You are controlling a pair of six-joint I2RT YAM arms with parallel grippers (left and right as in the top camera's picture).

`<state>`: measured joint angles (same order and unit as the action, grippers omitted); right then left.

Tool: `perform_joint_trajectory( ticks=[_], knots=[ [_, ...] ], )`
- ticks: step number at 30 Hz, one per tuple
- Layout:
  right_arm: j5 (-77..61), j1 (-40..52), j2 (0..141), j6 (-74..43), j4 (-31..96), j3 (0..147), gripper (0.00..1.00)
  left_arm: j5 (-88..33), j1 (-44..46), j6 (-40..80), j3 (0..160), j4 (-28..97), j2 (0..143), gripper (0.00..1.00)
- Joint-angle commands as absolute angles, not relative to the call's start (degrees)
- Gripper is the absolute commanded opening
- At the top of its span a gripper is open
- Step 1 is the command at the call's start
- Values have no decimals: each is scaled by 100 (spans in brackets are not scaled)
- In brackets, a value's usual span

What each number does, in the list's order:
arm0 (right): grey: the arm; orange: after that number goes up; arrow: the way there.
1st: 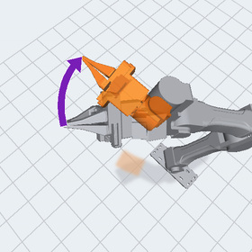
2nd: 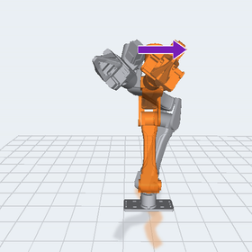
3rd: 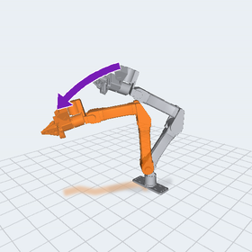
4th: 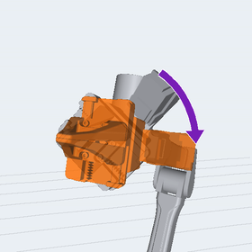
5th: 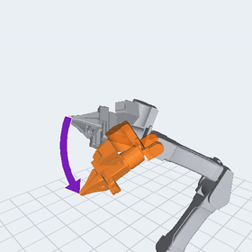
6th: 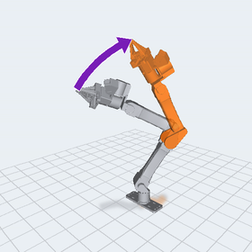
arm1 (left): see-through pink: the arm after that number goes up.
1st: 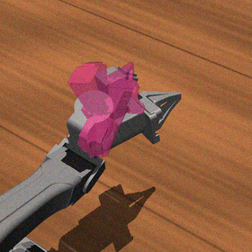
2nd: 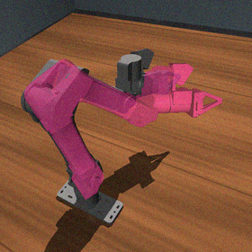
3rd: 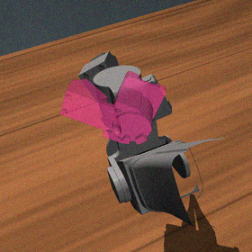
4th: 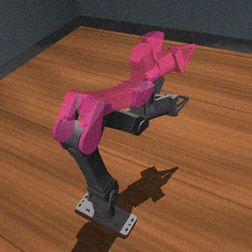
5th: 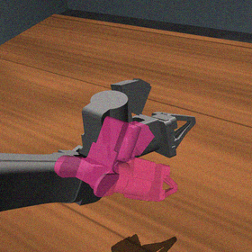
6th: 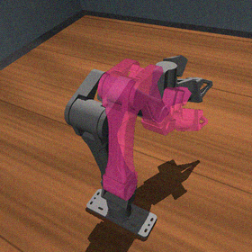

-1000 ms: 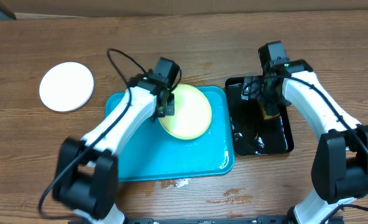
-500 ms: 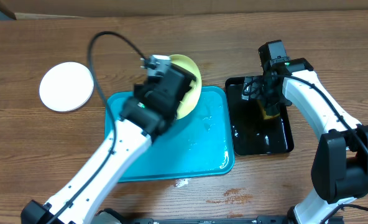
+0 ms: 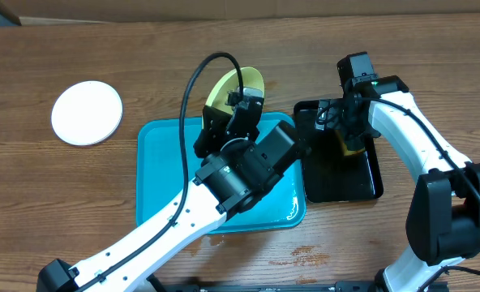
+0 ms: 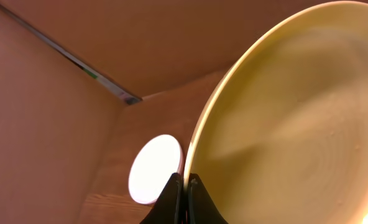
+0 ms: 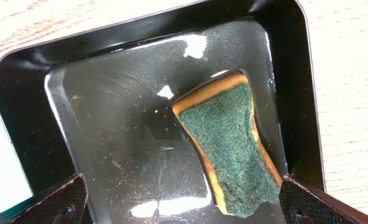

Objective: Clean dirty plates on tray and stack at the side
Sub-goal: 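Lift the yellow plate with the left gripper and swing it onto the white plates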

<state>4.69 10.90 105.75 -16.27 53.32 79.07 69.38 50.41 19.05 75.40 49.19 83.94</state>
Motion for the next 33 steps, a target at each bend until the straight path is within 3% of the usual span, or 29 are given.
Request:
perform_joint_trajectory(
  ticks=[1,10,15,20,23,33],
  knots=[
    [491,1074,10512,-1632,5301,7994,100,7347,5070,1973,7664,4882,8315,4],
    [489,1074,10512,-1632,5301,7994,100,6576,4814,2241,7664,4757,8315,4],
    [489,1074,10512,-1632,5301,7994,100,4805,4080,2379,7666,4499,8313,4],
    [491,1074,10512,-1632,5304,7994,100,1793,2359,2381,7666,4338,8313,4],
    [489,1074,10512,-1632,5301,7994,100,602,1179,2399,7666,4298,8315,4],
    [491,1074,10512,-1632,5304,7994,100,-161,-2386,2755,7664,3913,8591,4]
  ],
)
